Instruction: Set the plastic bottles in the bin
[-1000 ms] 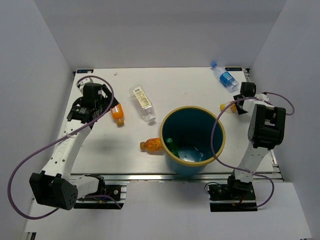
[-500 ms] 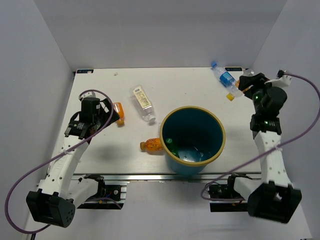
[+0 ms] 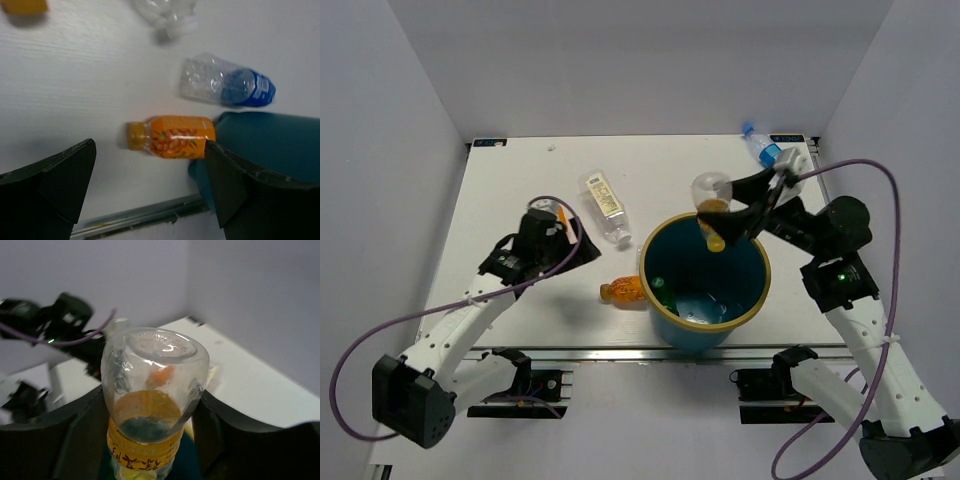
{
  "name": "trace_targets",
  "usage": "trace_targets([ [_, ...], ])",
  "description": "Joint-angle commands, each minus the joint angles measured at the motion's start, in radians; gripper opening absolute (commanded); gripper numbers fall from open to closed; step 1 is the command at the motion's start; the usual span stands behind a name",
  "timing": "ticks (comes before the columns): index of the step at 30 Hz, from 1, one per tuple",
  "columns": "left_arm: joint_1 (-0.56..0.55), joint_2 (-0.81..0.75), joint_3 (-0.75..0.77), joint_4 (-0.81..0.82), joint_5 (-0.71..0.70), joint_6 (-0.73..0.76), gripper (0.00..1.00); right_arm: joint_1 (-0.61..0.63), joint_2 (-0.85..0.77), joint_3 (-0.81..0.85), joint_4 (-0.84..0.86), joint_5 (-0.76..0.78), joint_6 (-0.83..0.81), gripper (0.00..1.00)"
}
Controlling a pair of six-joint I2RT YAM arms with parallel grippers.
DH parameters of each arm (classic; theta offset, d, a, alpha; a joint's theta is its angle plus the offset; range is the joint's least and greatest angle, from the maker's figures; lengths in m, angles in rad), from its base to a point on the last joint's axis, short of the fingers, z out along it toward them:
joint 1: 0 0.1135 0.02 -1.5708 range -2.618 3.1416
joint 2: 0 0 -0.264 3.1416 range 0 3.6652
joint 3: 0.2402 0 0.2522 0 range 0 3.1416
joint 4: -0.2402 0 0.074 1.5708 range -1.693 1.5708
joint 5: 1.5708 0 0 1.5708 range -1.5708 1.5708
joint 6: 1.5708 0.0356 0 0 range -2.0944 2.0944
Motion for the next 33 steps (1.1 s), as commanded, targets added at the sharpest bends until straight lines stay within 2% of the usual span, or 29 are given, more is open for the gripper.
trace_targets([
  [1, -0.155, 0.078, 0.040, 0.038, -0.072, -0.047, 0.98, 0.090, -0.015, -0.031, -0.129, -0.134, -0.154, 0.77],
  [2, -0.172, 0.098, 0.053, 0.025, -0.092, -0.047, 0.98, 0.096, -0.021, -0.039, -0.139, -0.154, -0.173, 0.89],
  [6, -0.200, 0.129, 0.068, -0.001, -0.141, -0.055, 0.98, 0.101, -0.044, -0.047, -0.147, -0.104, -0.191, 0.89],
  [9, -0.203, 0.127, 0.076, -0.077, -0.152, -0.141, 0.98, 0.099, -0.051, -0.015, -0.186, -0.004, -0.172, 0.89],
  [12, -0.229, 0.118, 0.032, -0.087, -0.140, -0.260, 0.98, 0.101, -0.064, -0.030, -0.170, 0.088, -0.133, 0.89],
  [18, -0.318, 0.120, -0.062, -0.037, -0.200, -0.657, 0.98, 0.099, -0.118, -0.088, -0.150, 0.465, -0.017, 0.89],
  [21, -0.356, 0.129, -0.079, 0.034, -0.214, -0.748, 0.98, 0.099, -0.184, -0.131, -0.164, 0.588, 0.028, 0.89],
  [22, -0.364, 0.140, -0.062, 0.034, -0.229, -0.797, 0.98, 0.099, -0.202, -0.143, -0.170, 0.690, 0.057, 0.89],
  [23, -0.384, 0.152, -0.052, 0.031, -0.241, -0.814, 0.98, 0.101, -0.221, -0.162, -0.185, 0.741, 0.068, 0.89],
  [27, -0.441, 0.270, -0.004, 0.051, -0.269, -0.871, 0.98, 0.099, -0.296, -0.182, -0.326, 1.146, 0.172, 0.89],
  [33, -0.462, 0.414, 0.048, 0.065, -0.229, -0.897, 0.98, 0.099, -0.379, -0.208, -0.419, 1.386, 0.240, 0.89],
])
